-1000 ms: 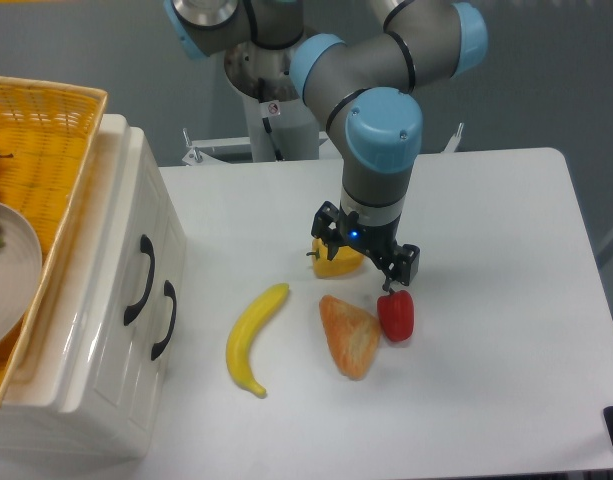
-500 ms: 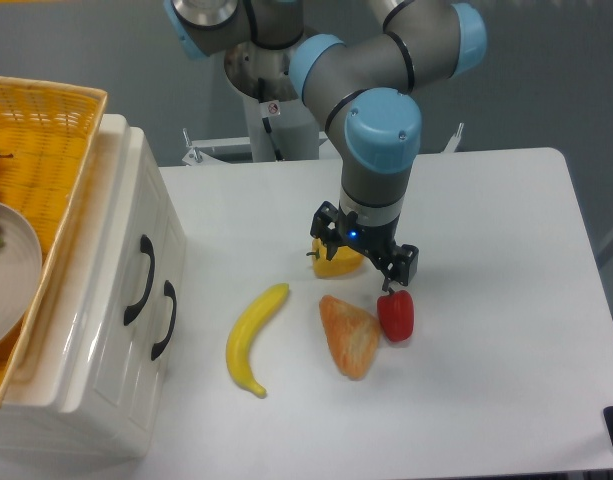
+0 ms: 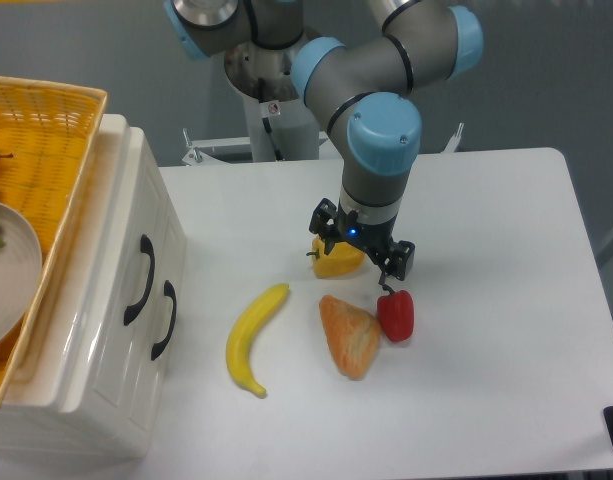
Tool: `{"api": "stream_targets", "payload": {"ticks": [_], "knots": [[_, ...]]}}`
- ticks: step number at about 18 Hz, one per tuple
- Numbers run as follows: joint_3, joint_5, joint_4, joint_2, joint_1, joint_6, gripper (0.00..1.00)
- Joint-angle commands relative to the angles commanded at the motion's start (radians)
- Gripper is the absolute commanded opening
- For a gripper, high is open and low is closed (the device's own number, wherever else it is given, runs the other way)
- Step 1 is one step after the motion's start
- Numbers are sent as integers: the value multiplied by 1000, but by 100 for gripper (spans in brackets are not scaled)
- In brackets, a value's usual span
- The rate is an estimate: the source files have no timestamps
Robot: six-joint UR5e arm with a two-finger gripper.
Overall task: Slide the top white drawer open
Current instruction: 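Move the gripper toward the top drawer's black handle and lower it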
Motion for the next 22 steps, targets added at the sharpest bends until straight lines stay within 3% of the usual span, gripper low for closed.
{"api": "stream_targets", "payload": {"ticks": [10,16,22], "knots": [[28,-14,2,-11,-27,-259,100],[95,-14,0,-52,-66,-394,100],[114,-143,0,-67,-97,-626,100]]}}
